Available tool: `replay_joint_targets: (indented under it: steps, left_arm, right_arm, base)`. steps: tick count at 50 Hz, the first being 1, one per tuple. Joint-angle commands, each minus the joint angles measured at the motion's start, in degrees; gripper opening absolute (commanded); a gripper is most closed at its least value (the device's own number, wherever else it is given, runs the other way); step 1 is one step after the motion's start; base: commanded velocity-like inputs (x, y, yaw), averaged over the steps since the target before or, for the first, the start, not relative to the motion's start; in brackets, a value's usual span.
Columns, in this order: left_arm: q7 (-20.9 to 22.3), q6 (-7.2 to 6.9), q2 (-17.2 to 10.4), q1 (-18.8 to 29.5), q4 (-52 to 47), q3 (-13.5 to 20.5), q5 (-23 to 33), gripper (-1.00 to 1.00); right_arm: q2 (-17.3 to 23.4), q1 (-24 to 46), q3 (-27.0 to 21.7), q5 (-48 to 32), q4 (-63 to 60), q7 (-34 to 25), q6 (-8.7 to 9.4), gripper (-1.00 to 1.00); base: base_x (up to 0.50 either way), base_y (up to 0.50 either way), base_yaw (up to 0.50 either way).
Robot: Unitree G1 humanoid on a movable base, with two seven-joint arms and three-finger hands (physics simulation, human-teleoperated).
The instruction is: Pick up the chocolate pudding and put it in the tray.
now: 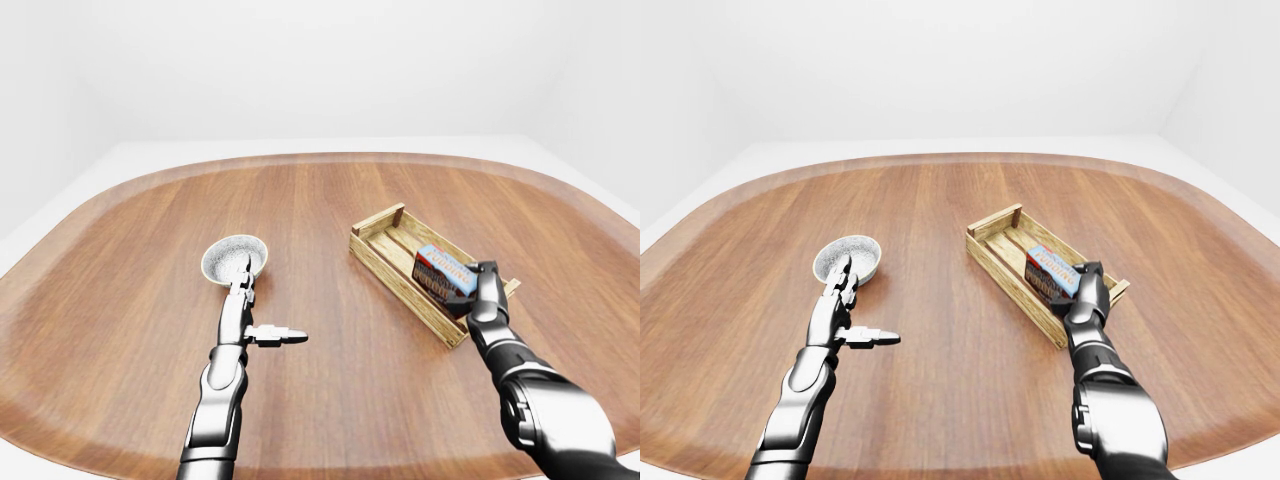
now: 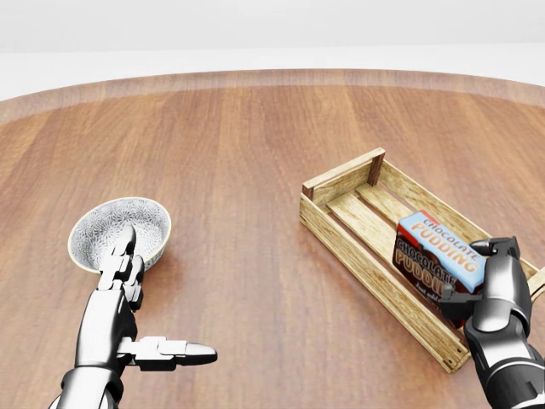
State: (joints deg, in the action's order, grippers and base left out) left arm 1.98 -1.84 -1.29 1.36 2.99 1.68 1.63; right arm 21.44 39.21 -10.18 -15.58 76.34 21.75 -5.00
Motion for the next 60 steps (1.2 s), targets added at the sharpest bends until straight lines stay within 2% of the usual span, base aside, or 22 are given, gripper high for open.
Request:
replay_joint_targets:
  steps: [1,32,33,36,60]
  left_arm:
    - [0.17,-0.09,0.02,0.00,0.06,0.03,-0.19,1.00]
    - [0.18,-0.06,0.02,0.00,0.06,0.03,-0.18,1.00]
    - [0.17,-0.07,0.02,0.00,0.06,0.03,-0.18,1.00]
    - [0.17,-0.07,0.02,0.00,0.06,0.03,-0.19,1.00]
    - [0.17,-0.09,0.03,0.00,0.05,0.03,-0.18,1.00]
  right_arm:
    - [-0.10,-0.50,-0.20,0.83,0.28,1.48,0.00,-1.00]
    - [0.12,-0.50,-0.22,1.05,0.21,1.33,0.00,-1.00]
    - [0.03,-0.56,-0.32,1.21,0.27,1.13,0.00,-0.87]
    - [-0.08,-0.64,-0.27,1.22,0.26,0.84,0.00,1.00]
    - [-0.17,-0.52,-0.41,1.27,0.29,0.61,0.00,1.00]
  base:
    - [0.00,0.00,0.00]
    - [0.00,0.00,0.00]
    - [0.00,0.00,0.00]
    - [0.00,0.00,0.00]
    - [0.00,0.00,0.00]
